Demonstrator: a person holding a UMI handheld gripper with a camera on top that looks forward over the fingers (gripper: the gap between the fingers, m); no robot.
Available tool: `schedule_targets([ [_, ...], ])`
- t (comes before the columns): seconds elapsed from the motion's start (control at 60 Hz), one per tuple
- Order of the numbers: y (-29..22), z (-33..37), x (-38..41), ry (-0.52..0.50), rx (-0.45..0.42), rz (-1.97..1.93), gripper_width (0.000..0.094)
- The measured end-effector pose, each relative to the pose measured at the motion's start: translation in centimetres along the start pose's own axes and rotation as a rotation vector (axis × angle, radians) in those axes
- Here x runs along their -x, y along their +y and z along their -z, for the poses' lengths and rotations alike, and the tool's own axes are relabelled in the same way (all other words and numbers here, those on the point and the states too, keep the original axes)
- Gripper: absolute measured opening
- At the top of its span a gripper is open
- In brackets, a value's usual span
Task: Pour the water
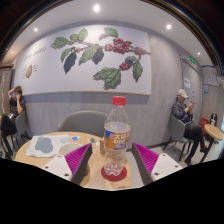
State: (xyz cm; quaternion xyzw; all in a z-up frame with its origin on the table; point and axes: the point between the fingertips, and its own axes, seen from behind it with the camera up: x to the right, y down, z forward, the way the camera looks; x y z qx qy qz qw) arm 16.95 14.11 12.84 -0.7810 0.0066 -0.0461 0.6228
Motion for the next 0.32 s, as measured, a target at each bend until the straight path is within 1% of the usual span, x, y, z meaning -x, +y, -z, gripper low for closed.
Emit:
schedule_targets([
  [0.1, 0.6, 5.0, 1.5, -0.031, 0.004, -0.014, 0.0853],
  [0.317, 3.7, 17.3, 5.8, -0.056, 0.021, -0.078, 0.0855],
])
